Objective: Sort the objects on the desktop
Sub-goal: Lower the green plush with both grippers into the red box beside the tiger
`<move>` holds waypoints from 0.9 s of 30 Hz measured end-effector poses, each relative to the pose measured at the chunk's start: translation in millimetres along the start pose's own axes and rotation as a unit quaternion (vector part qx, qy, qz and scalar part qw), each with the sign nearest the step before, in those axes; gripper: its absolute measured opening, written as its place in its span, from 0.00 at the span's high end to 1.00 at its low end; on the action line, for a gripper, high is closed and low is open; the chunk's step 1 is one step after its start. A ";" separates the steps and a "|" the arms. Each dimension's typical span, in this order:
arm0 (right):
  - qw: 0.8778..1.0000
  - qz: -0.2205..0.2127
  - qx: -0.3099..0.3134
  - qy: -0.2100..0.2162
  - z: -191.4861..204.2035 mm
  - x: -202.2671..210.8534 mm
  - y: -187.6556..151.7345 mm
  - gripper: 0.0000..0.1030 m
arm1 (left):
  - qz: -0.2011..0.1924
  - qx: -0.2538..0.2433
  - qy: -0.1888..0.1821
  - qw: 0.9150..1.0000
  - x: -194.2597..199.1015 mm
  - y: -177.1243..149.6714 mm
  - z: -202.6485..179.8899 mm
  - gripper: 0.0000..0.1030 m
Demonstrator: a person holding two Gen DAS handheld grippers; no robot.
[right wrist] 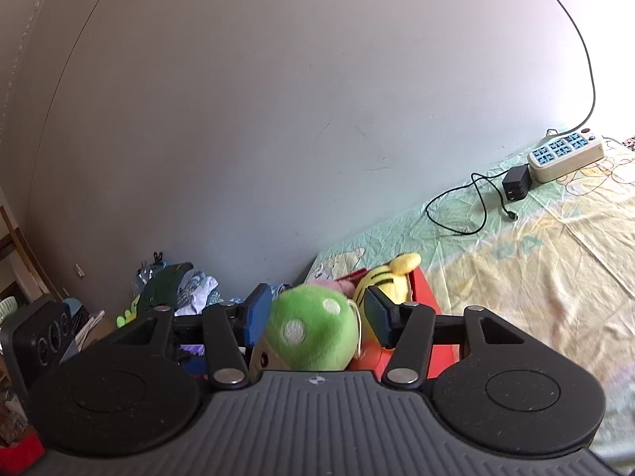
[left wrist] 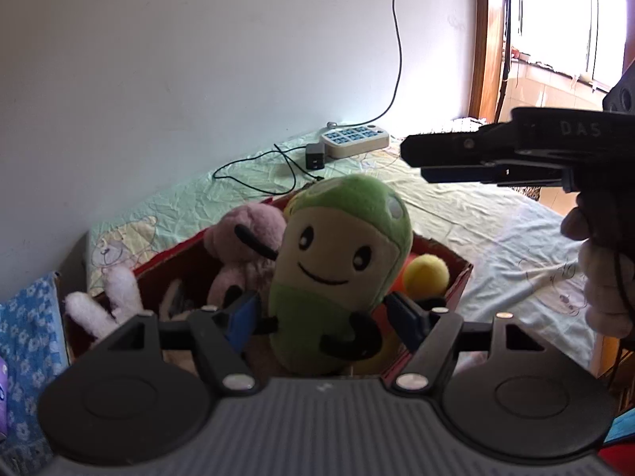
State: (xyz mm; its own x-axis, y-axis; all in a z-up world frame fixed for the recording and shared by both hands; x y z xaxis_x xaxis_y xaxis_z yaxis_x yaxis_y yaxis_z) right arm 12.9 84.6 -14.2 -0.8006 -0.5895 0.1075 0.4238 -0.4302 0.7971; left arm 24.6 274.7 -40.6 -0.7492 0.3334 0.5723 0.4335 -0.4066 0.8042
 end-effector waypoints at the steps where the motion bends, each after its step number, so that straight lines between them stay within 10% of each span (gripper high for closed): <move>1: 1.000 0.001 -0.001 -0.003 -1.3 -4.9 2.0 0.53 | -0.003 0.010 -0.009 1.000 1.0 3.4 0.2 0.29; 27: 0.992 0.124 -0.008 -0.010 -4.9 -39.6 -45.1 0.60 | 0.067 0.116 -0.065 0.989 -22.3 -18.5 8.2 0.21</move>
State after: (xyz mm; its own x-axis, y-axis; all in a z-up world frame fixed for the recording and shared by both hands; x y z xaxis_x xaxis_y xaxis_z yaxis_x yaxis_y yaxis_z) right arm 27.5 124.0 -57.4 -0.6793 -0.6643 0.3118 0.6151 -0.2838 0.7356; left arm 37.4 281.8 -66.9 -0.6131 0.4018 0.6802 0.6396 -0.2528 0.7259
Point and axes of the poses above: each gripper's, at about its wrist camera, not at the fingertips, and x roughly against the way its jaws point, z to its left, y to its top, the point moved 6 cm from there along -x, roughly the way its jaws point, and after that the axes turned 13 degrees about y, right-handed, at the moved point
